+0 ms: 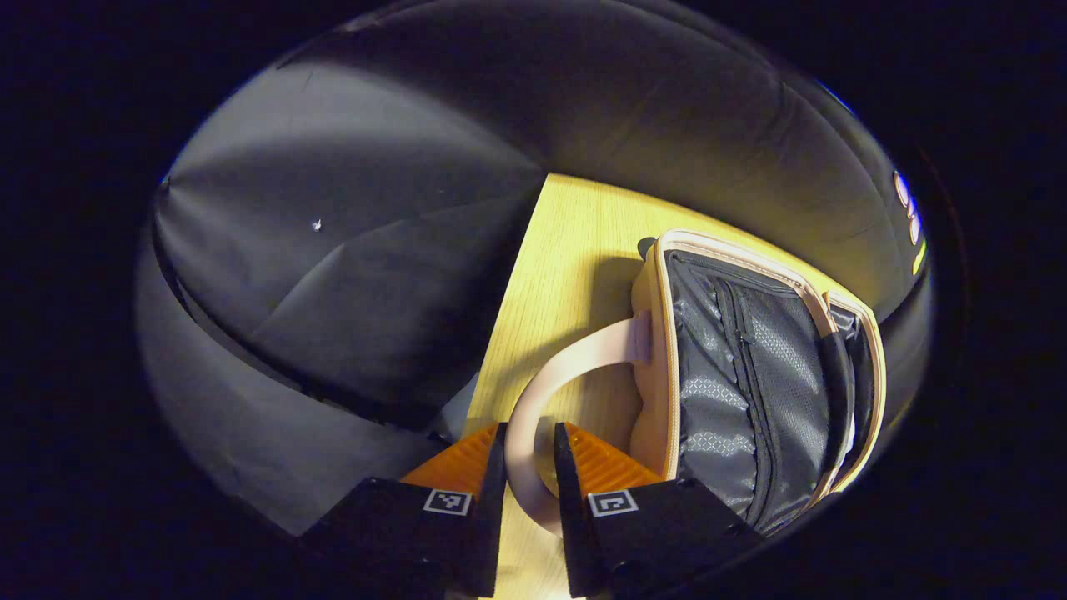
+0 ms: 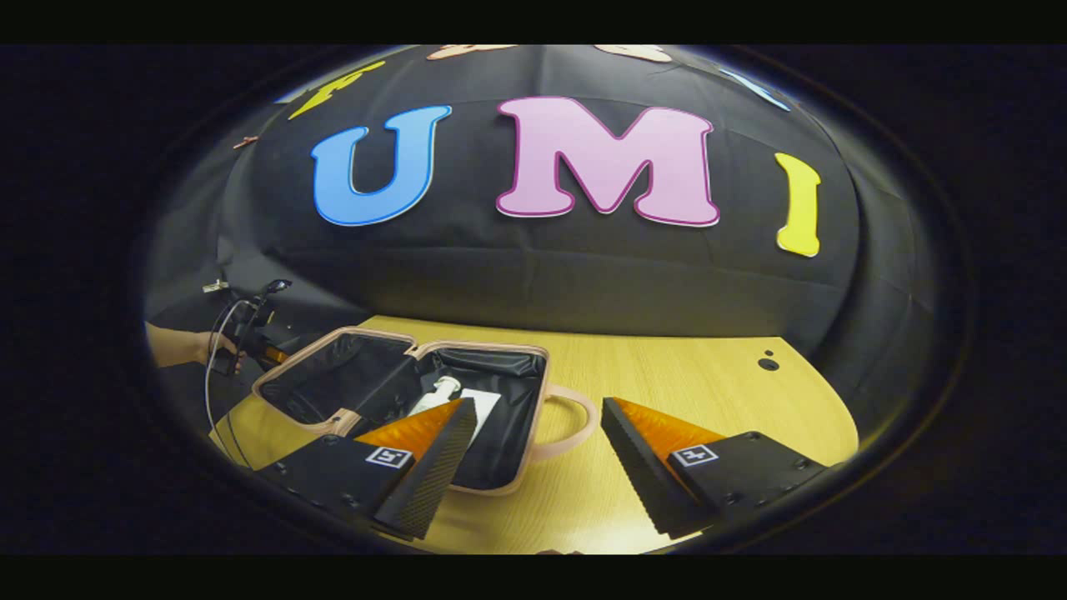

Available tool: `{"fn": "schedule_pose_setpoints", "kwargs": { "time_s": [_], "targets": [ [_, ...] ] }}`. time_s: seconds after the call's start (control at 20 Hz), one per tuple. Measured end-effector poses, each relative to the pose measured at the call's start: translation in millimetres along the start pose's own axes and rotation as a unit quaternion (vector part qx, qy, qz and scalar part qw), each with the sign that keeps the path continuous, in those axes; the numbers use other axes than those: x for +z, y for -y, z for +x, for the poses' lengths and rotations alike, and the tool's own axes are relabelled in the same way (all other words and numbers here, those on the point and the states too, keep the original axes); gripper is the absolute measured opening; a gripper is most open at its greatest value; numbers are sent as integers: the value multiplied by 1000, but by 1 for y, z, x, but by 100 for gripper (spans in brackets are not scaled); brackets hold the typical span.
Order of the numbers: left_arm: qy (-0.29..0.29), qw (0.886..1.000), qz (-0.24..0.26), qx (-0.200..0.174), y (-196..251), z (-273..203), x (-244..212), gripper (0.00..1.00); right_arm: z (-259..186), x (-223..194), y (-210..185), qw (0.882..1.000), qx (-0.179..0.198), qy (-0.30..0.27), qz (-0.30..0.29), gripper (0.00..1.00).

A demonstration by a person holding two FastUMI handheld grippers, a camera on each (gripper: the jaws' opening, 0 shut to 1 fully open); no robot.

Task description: First open the suitcase, pack the skin care products into it, and then close the suitcase.

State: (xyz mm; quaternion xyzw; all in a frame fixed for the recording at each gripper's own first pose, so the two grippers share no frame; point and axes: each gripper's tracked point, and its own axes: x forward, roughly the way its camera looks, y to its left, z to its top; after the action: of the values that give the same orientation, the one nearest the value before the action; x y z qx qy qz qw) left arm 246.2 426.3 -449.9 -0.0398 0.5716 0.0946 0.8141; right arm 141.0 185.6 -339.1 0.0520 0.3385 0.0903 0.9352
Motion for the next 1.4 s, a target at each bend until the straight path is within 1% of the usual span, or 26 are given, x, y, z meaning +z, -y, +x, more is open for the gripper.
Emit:
{"fn": "schedule_pose_setpoints", "kwargs": {
  "time_s": [0.05, 0.1, 0.15, 0.35, 0.4, 0.45, 0.5, 0.65, 0.75, 0.85, 1.0, 1.05, 1.1, 1.15, 1.2, 1.3, 1.4],
  "targets": [
    [1, 1000, -1, 7, 1, -4, 3, 31, 0, 0, 4, 1000, -2, 0, -1, 96],
    [4, 1000, -3, 14, 0, -5, 4, 24, 1, -1, 7, 1000, -4, -1, -2, 96],
    [14, 1000, -5, 18, 2, -9, 10, 21, 1, -1, 8, 1000, -4, -2, -3, 96],
    [56, 998, 16, 33, 10, -46, 35, 16, 1, -7, 16, 1000, -2, -11, -16, 96],
    [62, 997, 21, 31, 14, -61, 44, 15, 0, -6, 17, 1000, -3, -10, -17, 96],
    [68, 997, 26, 27, 22, -77, 53, 19, -1, -4, 19, 1000, -4, -5, -16, 96],
    [77, 996, 38, 18, 32, -95, 62, 15, -2, -3, 21, 1000, -3, -1, -16, 96],
    [106, 992, 71, 12, 57, -147, 83, 12, -6, -6, 24, 1000, 0, -6, -11, 96],
    [125, 988, 89, 4, 87, -179, 98, 12, -12, -6, 27, 1000, 6, -5, -2, 96],
    [145, 984, 107, -12, 115, -217, 103, 12, -14, -6, 35, 1000, 5, -2, -5, 96],
    [169, 975, 144, -21, 155, -251, 105, 12, -18, -13, 56, 1000, -5, -12, -6, 96],
    [174, 972, 156, -35, 175, -262, 106, 12, -20, -14, 61, 1000, -5, -14, 2, 96],
    [183, 968, 165, -40, 193, -279, 107, 11, -21, -15, 66, 1000, -5, -13, 9, 96],
    [190, 965, 174, -49, 216, -290, 108, 12, -23, -16, 72, 1000, -4, -16, 13, 100],
    [198, 962, 179, -61, 238, -294, 106, 12, -26, -17, 77, 1000, -4, -17, 15, 96],
    [208, 956, 187, -89, 286, -306, 102, 11, -30, -18, 90, 1000, -3, -16, 13, 96],
    [215, 948, 203, -119, 333, -315, 93, 12, -34, -21, 107, 1000, -7, -18, 10, 96]
  ]
}}
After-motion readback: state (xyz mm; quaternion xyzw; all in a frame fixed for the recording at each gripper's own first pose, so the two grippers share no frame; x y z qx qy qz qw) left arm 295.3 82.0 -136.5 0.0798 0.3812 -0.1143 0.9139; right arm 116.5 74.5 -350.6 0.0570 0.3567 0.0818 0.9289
